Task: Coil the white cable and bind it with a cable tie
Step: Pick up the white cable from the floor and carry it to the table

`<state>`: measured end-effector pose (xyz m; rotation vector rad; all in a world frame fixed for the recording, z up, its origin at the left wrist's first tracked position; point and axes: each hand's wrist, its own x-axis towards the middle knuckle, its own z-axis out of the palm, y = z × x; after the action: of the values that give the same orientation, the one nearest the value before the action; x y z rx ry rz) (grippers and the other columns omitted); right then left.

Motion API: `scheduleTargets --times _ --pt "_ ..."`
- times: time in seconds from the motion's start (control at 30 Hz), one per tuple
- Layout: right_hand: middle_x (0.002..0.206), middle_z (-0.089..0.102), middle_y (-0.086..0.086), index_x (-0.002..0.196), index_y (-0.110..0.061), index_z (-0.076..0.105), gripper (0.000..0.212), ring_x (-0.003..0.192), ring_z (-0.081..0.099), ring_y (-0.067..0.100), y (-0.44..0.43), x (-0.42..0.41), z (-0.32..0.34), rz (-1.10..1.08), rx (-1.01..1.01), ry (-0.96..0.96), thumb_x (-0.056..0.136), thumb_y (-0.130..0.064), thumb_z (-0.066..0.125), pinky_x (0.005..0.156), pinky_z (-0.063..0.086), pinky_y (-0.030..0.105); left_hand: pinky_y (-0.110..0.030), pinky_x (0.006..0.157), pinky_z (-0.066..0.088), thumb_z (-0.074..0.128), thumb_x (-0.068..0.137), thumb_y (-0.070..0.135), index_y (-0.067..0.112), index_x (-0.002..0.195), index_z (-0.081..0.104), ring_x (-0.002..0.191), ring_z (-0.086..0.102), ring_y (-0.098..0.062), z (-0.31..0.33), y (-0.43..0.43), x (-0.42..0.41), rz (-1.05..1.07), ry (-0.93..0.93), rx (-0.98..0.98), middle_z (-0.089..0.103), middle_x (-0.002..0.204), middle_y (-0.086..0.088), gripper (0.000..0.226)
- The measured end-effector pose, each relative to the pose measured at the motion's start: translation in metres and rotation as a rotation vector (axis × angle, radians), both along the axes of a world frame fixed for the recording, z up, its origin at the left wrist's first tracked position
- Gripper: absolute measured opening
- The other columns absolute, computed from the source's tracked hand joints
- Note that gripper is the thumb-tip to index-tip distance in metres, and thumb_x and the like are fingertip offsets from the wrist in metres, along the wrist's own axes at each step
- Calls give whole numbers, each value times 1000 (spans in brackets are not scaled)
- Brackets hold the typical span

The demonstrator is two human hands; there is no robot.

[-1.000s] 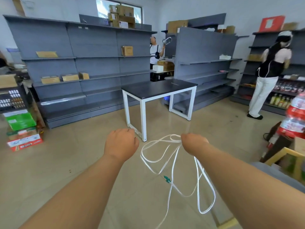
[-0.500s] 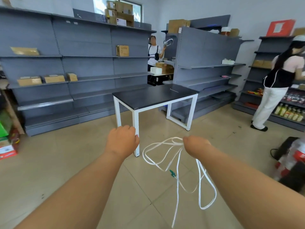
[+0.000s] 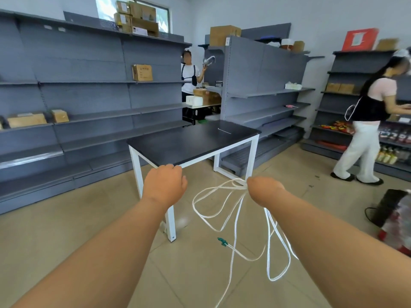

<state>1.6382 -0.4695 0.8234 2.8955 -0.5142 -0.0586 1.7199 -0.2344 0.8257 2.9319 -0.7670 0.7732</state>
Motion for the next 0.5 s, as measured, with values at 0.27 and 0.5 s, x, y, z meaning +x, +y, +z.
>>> scheduleTargets --times 0.27,0.5 --pt "119 59 12 124 -11 47 34 108 57 31 -40 107 15 -61 10 -42 92 -2 37 82 46 39 -31 64 33 38 92 27 13 84 53 72 44 -22 18 -53 124 -92 -8 -23 58 83 -3 22" --pt "114 60 12 119 -8 47 32 103 58 31 -81 182 17 -58 -59 -64 89 0 37 72 43 37 -31 66 35 36 93 29 14 91 54 76 48 -21 21 -92 198 -112 7 -3 58 87 -2 24"
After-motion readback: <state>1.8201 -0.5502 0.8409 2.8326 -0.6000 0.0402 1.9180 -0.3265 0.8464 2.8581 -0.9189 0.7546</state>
